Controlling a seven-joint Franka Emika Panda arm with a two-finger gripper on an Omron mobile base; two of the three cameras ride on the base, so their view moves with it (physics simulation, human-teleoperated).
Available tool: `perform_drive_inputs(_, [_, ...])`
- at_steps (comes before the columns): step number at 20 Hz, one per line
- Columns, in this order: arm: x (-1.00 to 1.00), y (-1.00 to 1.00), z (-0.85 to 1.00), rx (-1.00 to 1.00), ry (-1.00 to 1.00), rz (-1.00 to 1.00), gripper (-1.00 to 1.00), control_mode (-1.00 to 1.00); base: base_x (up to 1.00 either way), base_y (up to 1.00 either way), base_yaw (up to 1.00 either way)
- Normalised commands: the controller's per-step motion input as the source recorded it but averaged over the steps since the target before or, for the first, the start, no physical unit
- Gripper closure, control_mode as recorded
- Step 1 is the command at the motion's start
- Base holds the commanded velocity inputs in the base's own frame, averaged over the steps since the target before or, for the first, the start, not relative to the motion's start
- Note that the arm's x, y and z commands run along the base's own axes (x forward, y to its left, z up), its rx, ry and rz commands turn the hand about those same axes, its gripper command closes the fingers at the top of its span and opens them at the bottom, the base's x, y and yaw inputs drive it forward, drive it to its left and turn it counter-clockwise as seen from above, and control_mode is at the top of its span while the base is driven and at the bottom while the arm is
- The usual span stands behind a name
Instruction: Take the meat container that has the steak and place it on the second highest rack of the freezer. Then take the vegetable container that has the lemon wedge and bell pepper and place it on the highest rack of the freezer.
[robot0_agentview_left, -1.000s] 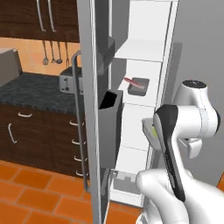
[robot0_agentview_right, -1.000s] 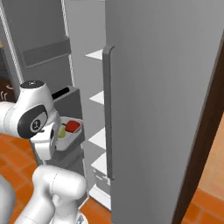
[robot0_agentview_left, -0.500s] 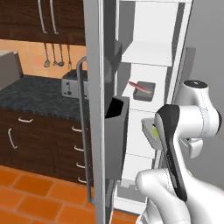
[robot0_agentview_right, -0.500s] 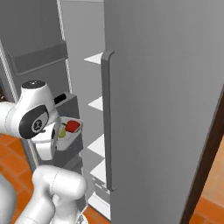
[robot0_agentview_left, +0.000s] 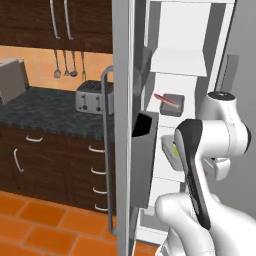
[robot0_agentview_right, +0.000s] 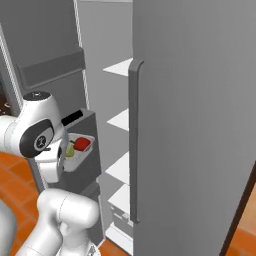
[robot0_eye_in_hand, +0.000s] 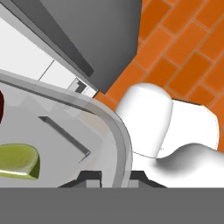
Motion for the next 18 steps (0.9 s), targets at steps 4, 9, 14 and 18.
perform_drive_inputs(4, [0.00, 0.00, 0.00, 0.00, 0.00, 0.00, 1.00, 1.00, 0.00, -0.14, -0.16])
perform_drive_inputs(9, [0.00, 0.00, 0.00, 0.00, 0.00, 0.00, 1.00, 1.00, -0.04, -0.27, -0.11])
perform_drive_inputs(14, [0.00, 0.00, 0.00, 0.00, 0.00, 0.00, 1.00, 1.00, -0.26, -0.04, 0.02])
perform_drive_inputs(18, [0.00, 0.00, 0.00, 0.00, 0.00, 0.00, 1.00, 1.00, -0.03, -0.43, 0.03])
